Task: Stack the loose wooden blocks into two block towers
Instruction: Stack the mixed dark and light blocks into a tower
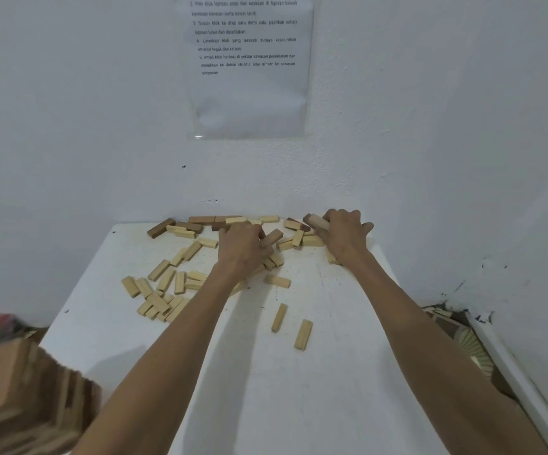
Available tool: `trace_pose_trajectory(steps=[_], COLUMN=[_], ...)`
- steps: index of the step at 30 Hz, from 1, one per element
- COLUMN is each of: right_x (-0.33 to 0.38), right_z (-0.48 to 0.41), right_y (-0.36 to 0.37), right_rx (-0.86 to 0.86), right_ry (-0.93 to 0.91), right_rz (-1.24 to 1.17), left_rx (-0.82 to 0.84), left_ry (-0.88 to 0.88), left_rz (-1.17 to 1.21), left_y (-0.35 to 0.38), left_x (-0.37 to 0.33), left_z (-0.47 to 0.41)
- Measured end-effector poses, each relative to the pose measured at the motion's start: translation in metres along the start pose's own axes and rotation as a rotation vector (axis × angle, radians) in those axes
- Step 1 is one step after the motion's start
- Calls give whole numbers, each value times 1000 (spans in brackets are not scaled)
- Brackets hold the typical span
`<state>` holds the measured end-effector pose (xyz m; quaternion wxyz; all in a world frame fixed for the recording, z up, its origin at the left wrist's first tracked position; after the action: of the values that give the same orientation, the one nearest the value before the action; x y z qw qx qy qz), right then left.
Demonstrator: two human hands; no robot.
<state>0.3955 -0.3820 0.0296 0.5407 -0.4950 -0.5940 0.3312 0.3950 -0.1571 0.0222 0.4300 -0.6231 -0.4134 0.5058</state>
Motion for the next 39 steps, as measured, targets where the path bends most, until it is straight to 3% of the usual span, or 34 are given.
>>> trace_pose_trajectory(steps=[6, 19, 22, 26, 30, 39], right_x=[26, 66, 68, 60, 43, 39], right_z=[97, 277, 293, 297, 291, 288], right_y=[-17, 2, 4, 1, -4, 9], right_rx=[51, 193, 215, 230, 129, 386], right_ry=[-75, -102, -87, 5, 18, -136], right_rz=[-215, -253, -278, -491, -373, -300], left_rx=[58, 195, 249, 277, 278, 250], left_ry=[1, 73, 113, 107, 64, 63], left_rz=[112, 98, 137, 221, 319, 321], left_y=[-3, 7, 8, 7, 8, 14], left_x=[3, 23, 27, 35, 40, 28], left_z=[90, 255, 272, 277, 275, 272])
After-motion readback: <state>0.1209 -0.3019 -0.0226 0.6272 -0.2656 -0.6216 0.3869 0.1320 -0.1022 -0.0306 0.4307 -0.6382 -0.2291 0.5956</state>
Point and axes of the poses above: each hand's wrist, its own z-axis away from the middle knuckle, its own y-axis out of the palm, x = y × z, the point moved 9 cm from there along -z, towards the middle knuckle, and after that the axes turned 3 degrees about -y, right-handed, at the moved point
